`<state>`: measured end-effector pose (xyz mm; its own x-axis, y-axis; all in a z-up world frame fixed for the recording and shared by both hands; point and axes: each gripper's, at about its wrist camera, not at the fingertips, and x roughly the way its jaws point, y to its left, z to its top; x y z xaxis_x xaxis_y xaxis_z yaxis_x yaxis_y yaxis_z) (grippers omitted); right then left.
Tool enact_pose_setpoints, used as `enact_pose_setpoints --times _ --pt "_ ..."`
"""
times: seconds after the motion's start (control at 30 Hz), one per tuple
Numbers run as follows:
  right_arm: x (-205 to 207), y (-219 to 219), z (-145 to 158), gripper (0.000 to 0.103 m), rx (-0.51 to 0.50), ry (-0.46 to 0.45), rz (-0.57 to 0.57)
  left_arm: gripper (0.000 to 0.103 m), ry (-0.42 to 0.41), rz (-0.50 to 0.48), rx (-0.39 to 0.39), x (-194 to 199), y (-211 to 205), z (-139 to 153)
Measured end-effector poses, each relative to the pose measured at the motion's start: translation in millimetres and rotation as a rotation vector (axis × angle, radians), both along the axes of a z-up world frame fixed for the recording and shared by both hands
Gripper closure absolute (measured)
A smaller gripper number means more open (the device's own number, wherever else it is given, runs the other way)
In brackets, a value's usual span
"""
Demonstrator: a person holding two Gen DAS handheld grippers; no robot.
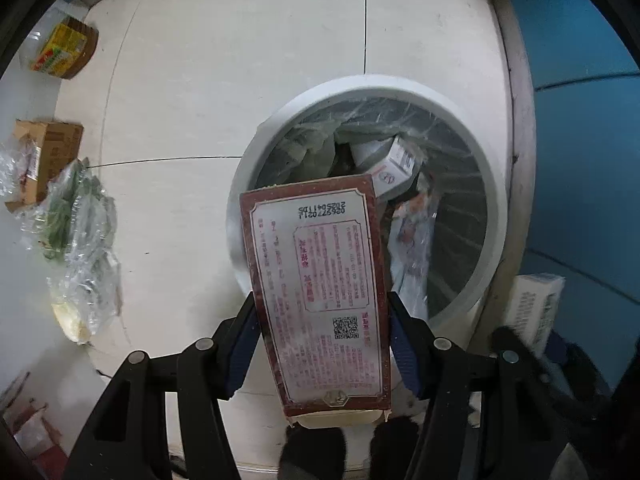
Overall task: Collect trash
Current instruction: 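Carry both boxes over the bin and open both tools to drop them, then raise both tools away from the bin toward the counter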
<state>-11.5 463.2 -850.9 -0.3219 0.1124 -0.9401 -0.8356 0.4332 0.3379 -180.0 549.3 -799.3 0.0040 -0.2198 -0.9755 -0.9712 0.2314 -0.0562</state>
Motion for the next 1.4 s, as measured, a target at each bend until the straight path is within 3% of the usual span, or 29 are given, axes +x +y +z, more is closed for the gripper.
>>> enact_pose_setpoints --times 0.1,0.13,0.17,0.2,0.27,0.37,0.57,0.87,1.2,1.4 --pt "-5.2 12.5 -14.6 0.033 -0.013 0.000 0.052 0.043 0.028 0.006 0.022 -1.5 4.7 4.3" --pt "-5.6 14.9 -15.9 0.032 -0.019 0.003 0.060 0.028 0.035 0.004 0.032 -3.0 5.2 6.8" --pt "-7.3 17.4 -17.6 0.024 -0.026 0.003 0.067 0.009 0.039 0.004 0.037 -3.7 6.0 6.9" --pt "-8.7 19.4 -18.0 0.019 -0.029 0.000 0.071 0.003 0.042 0.003 0.042 -4.5 5.6 8.7" --pt "-8.4 19.5 -12.6 0.008 -0.026 -0.010 0.069 0.001 0.052 0.002 0.067 -8.9 3.2 18.1" --pt "-7.4 15.9 3.4 0.001 -0.027 -0.058 0.073 0.001 0.072 0.002 0.124 -16.5 -3.5 37.1" --pt "-12.5 -4.5 51.4 0.000 -0.019 -0.239 0.103 0.001 0.155 -0.048 0.306 -24.1 -36.4 91.5" --pt "-22.5 -44.9 176.2 0.000 0.079 -0.316 0.133 0.000 0.115 -0.027 0.426 -31.2 -82.7 207.3" --pt "-17.6 -97.9 372.5 0.000 0.217 -0.406 0.110 0.000 0.027 0.011 0.521 -30.6 -130.9 373.1" --pt "-16.1 -136.7 476.3 0.000 0.272 -0.400 0.101 0.000 -0.015 -0.013 0.546 -33.0 -174.1 463.8"
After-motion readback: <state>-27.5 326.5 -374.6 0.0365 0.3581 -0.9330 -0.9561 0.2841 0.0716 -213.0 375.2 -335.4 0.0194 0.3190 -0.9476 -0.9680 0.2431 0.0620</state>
